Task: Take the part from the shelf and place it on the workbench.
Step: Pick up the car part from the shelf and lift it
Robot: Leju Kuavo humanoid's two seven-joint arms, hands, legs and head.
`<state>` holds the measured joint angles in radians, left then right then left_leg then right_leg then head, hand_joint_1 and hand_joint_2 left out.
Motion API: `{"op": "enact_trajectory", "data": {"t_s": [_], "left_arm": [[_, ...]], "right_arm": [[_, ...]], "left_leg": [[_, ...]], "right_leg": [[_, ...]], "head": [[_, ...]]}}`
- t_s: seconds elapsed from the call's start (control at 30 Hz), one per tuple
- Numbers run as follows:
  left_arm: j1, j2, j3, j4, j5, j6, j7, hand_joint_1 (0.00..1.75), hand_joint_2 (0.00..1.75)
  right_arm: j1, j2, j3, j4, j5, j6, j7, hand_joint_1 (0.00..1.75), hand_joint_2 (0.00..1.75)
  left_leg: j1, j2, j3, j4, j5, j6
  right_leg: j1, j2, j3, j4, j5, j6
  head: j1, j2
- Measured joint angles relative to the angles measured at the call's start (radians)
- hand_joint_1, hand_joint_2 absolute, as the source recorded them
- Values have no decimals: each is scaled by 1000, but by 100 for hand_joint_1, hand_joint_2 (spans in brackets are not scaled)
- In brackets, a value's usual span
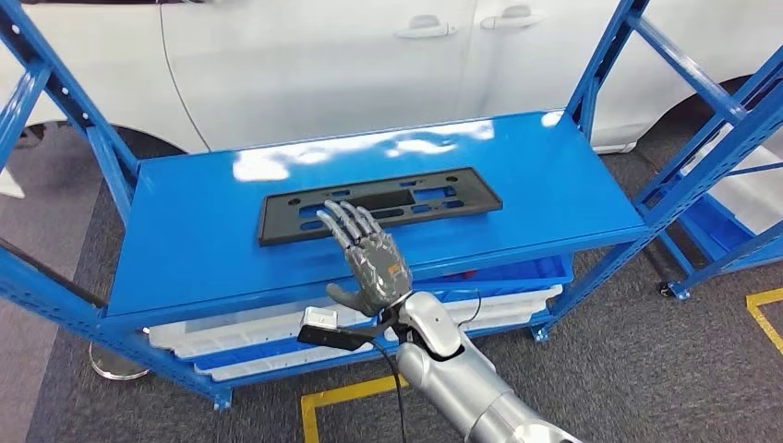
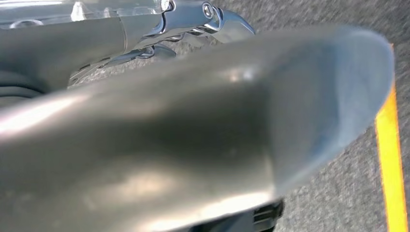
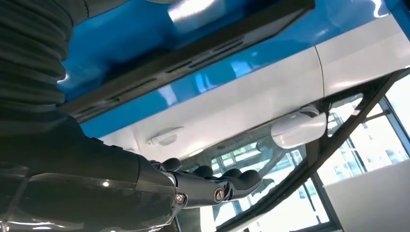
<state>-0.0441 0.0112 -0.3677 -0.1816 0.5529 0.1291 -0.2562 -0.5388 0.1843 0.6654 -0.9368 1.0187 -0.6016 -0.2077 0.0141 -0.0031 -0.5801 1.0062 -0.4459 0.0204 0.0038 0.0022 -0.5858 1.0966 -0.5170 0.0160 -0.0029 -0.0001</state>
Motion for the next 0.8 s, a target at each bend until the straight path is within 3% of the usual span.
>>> {"op": "enact_trajectory", "data": {"t_s": [0.07,0.1,0.13,0.17,0.23,0.3,0.37,0.47,0.53,0.6,0.63,0.67,0.7,0.73,0.8], "left_arm": [[-1,0,0,0,0,1,0,0,0],[-1,0,-1,0,1,1,0,0,0],[1,0,-1,0,1,1,-1,0,0],[1,0,-1,0,1,1,-1,0,0],[2,0,-1,0,1,1,-1,0,0],[0,-2,-2,0,1,2,-1,0,0],[-1,-3,-4,1,0,2,-1,0,0],[-1,-2,-6,1,-4,2,0,0,0],[-3,-2,-7,1,-7,2,6,0,0],[-5,-2,-8,1,-9,5,21,0,0],[-5,-2,-9,2,-11,9,32,0,0],[-3,-2,-9,2,-12,13,43,0,0],[-2,-2,-10,2,-14,20,56,0,0],[-1,-2,-11,3,-15,27,70,0,0],[0,-2,-12,4,-14,42,95,0,0]], "right_arm": [[2,0,0,0,0,-1,-4,0,175],[4,0,0,1,0,-1,-7,0,175],[6,-1,0,2,0,-1,-9,0,175],[6,-1,0,3,0,-2,-10,0,175],[5,-1,0,4,0,-2,-13,0,175],[1,0,0,5,-2,-3,-18,0,175],[-2,0,0,8,-4,-5,-23,0,175],[-5,3,1,12,-8,-9,-28,0,175],[-10,5,2,15,-8,-9,-31,0,175],[-10,6,5,21,-8,-9,-33,0,175],[-9,6,8,25,-8,-9,-34,0,175],[-9,7,10,29,-8,-9,-36,0,175],[-8,8,14,33,-8,-9,-38,0,175],[-9,10,17,37,-8,-9,-40,0,175],[-11,13,26,43,-10,-6,-43,0,175]], "left_leg": [[-1,-1,9,0,-9,6],[-1,-1,15,0,-14,6],[-1,-2,22,0,-20,5],[-1,-4,31,0,-27,3],[-1,-6,51,-1,-42,-1],[-2,-6,63,-3,-54,-9],[-3,-5,71,-2,-56,-22],[-3,-3,73,32,-64,-38],[-1,-3,26,127,-102,-44],[1,-2,-52,241,-150,-53],[1,-2,-81,269,-157,-57],[2,-2,-94,264,-142,-58],[3,-2,-89,220,-103,-57],[3,-1,-71,152,-48,-55],[0,2,-40,37,16,-48]], "right_leg": [[-5,0,-83,136,-50,7],[-7,0,-121,188,-62,9],[-8,0,-143,206,-54,10],[-8,0,-146,184,-25,8],[-5,-1,-105,49,73,-4],[3,-1,-64,-62,117,-19],[9,0,-53,-91,110,-30],[2,0,-17,-111,110,-43],[0,-2,6,-119,103,-51],[1,-2,14,-119,94,-55],[1,0,18,-119,89,-55],[1,2,23,-118,84,-54],[1,4,30,-116,77,-52],[1,5,36,-114,70,-49],[3,5,42,-107,58,-41]], "head": [[2,0],[2,0],[3,0],[3,0],[3,0],[-1,0],[-4,0],[-6,0],[-9,0],[-10,0],[-10,0],[-10,0],[-10,0],[-10,0],[-10,0]]}}
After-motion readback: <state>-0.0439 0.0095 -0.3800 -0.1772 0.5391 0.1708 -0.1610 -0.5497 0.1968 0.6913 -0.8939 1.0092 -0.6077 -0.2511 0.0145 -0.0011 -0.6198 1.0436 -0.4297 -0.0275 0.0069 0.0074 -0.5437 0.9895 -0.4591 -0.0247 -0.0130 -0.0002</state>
